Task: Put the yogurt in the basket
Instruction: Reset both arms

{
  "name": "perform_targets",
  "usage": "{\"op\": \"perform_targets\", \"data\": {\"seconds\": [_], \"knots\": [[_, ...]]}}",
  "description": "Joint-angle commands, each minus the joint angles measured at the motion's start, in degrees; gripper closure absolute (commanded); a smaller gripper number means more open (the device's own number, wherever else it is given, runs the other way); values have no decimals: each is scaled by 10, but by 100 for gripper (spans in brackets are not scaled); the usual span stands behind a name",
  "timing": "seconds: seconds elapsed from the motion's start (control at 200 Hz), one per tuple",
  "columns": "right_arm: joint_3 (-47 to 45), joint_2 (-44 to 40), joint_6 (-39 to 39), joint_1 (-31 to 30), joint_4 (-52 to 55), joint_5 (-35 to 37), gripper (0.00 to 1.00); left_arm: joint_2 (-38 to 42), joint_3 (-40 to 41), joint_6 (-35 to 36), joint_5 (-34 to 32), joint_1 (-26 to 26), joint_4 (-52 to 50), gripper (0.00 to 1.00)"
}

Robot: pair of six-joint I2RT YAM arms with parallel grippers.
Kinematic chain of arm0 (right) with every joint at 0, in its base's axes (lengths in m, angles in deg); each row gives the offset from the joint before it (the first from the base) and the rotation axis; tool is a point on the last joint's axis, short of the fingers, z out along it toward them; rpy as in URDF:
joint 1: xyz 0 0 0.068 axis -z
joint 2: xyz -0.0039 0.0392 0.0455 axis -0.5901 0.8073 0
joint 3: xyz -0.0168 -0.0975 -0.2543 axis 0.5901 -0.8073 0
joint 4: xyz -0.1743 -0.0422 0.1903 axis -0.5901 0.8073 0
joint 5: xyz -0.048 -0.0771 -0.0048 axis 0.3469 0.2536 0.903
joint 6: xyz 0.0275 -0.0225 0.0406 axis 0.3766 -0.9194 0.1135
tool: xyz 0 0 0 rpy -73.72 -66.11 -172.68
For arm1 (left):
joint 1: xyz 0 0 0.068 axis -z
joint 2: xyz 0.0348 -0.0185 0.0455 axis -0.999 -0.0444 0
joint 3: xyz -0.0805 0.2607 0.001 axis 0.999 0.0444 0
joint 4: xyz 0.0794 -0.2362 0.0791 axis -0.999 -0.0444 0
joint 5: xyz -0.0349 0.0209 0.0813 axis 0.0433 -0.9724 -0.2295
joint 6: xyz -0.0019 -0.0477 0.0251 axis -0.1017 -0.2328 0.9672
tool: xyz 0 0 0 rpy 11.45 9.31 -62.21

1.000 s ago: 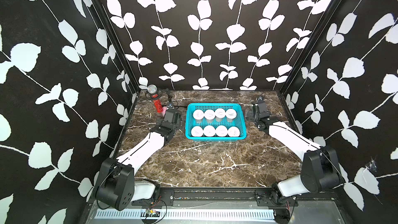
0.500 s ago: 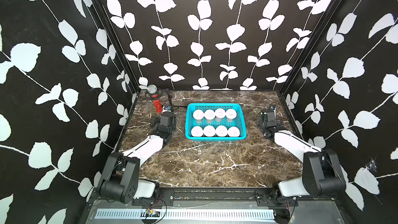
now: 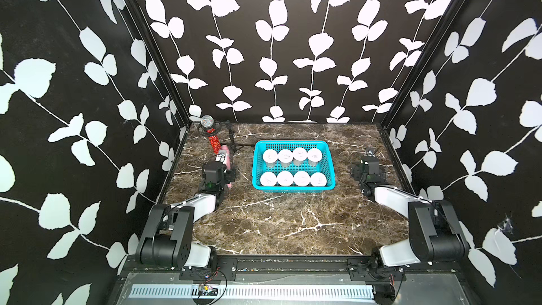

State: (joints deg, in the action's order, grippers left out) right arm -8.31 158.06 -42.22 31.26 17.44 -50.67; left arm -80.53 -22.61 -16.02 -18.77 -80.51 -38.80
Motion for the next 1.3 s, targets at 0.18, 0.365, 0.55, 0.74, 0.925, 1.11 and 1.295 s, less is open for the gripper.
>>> {"op": "perform_targets", "data": {"seconds": [0.18,0.365,0.55,0.74,0.925,1.11,1.295], "knots": [[-64,15,-43,10,-171,-70,0,-27,46,-10,66,-22,136,1],[-103,21,-48,10,-250,-86,1,-66,71,-12,59,-24,215,1],[-123,34,-46,11,-293,-89,1,-80,42,-25,33,-24,169,1],[-124,39,-47,12,-302,-88,1,-82,46,-25,33,-25,181,1],[-125,38,-47,13,-301,-90,0,-81,44,-25,33,-25,177,1],[-124,38,-47,13,-301,-90,1,-81,44,-26,34,-25,177,1],[-124,38,-47,13,-300,-90,1,-82,44,-26,34,-25,175,1]]}}
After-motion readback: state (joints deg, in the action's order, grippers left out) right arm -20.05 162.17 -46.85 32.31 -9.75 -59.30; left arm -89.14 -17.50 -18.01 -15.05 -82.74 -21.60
